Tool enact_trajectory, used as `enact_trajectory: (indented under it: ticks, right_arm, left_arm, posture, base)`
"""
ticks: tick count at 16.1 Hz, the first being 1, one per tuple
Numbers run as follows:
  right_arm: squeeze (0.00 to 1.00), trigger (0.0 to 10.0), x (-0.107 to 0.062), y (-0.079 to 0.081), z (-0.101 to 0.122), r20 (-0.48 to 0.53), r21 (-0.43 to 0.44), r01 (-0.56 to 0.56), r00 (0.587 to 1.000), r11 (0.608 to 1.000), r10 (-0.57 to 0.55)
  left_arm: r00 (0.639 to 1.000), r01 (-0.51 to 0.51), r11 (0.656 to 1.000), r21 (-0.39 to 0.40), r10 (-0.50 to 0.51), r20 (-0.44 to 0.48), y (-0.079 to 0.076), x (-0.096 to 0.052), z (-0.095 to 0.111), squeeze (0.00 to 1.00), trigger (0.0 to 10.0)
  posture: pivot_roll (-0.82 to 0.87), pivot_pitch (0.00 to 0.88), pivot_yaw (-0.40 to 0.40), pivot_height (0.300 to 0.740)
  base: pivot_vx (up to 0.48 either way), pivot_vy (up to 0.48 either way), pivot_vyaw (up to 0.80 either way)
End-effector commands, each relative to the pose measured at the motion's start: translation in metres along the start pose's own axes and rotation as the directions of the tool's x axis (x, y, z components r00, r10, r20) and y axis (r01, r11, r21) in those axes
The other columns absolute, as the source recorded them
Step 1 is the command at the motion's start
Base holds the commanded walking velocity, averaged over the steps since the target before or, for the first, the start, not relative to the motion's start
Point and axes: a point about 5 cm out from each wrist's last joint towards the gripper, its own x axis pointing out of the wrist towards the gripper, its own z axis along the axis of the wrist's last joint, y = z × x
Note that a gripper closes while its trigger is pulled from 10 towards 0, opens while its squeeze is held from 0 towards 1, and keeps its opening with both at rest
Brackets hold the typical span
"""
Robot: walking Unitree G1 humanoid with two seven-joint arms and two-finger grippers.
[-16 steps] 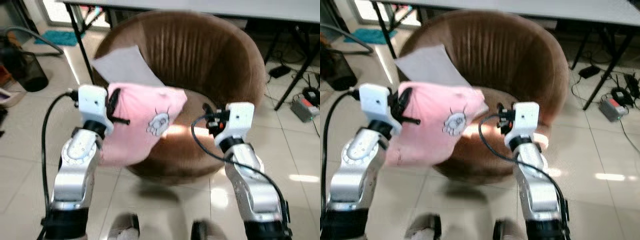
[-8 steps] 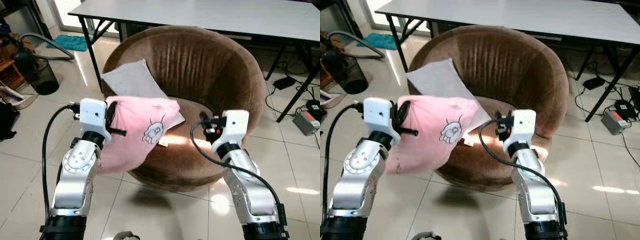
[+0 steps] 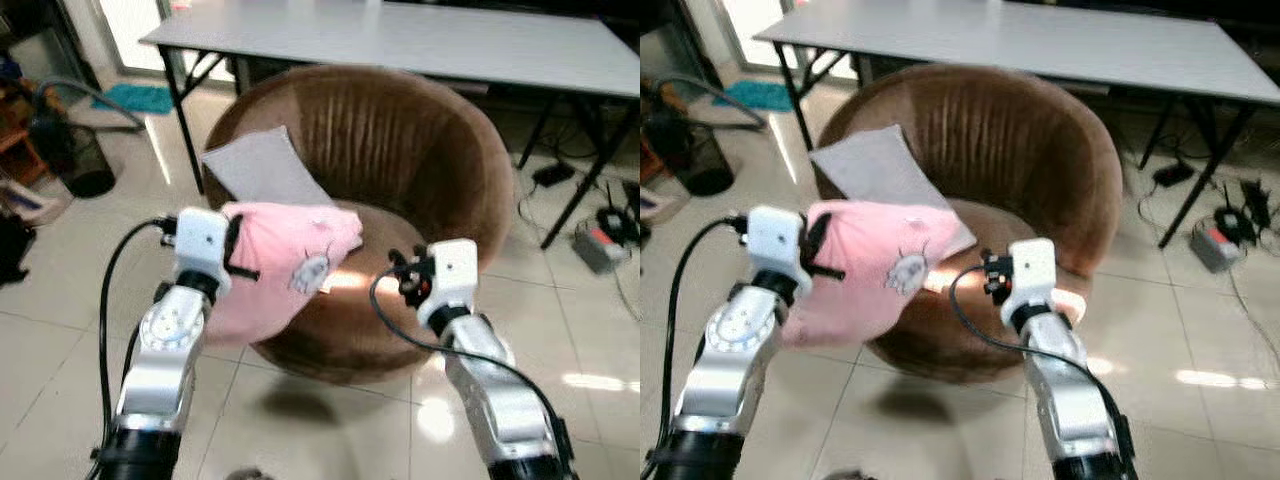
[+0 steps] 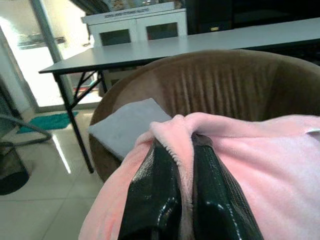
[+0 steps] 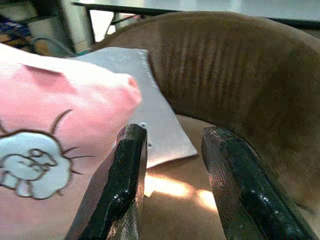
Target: Move the pillow to the sofa from floor
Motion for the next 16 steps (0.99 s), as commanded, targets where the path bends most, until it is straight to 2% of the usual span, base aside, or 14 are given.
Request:
enact_trajectory:
  ticks: [1, 6, 7, 13, 16]
  right_arm:
    - [0.0, 10.0, 0.0014, -0.0024, 0.0023, 0.013, -0.017, -0.002, 1.0, 1.0, 0.002]
    - [0.0, 10.0, 0.0047, -0.0019, 0.0032, 0.022, -0.027, -0.019, 1.0, 0.999, 0.02]
    - [0.0, 10.0, 0.0052, -0.0028, 0.0024, 0.02, -0.004, -0.015, 1.0, 1.0, 0.015]
    - [0.0, 10.0, 0.0077, -0.0042, 0.0019, 0.022, -0.025, -0.014, 1.0, 1.0, 0.015]
    - [0.0, 10.0, 0.0075, -0.0069, 0.001, 0.025, -0.053, -0.002, 1.0, 0.999, 0.003]
  left_arm:
    - [0.998, -0.004, 1.0, 0.015, 0.003, 0.061, -0.0024, 0.004, 0.0112, 0.0, 10.0]
    - [0.998, -0.024, 0.999, 0.024, 0.022, 0.066, 0.0015, 0.0022, 0.0104, 0.0, 10.0]
    - [0.997, -0.032, 0.999, 0.028, 0.03, 0.066, 0.0022, 0.0023, 0.0102, 0.0, 10.0]
    - [0.997, -0.037, 0.999, 0.032, 0.035, 0.074, 0.0024, 0.0035, 0.0115, 0.0, 10.0]
    - [0.996, -0.032, 0.999, 0.017, 0.031, 0.085, -0.0008, 0.0024, 0.0119, 0.0, 10.0]
  posture:
    - [0.03, 0.0, -0.008, 0.74]
    - [0.04, 0.0, -0.025, 0.74]
    - [0.04, 0.0, -0.027, 0.74]
    - [0.04, 0.0, -0.025, 0.74]
    - [0.04, 0.0, -0.022, 0.74]
  base:
    - [0.0, -0.431, 0.8]
    - [0.0, -0.434, 0.73]
    - [0.0, -0.435, 0.0]
    - [0.0, -0.434, 0.0]
    - [0.0, -0.102, 0.0]
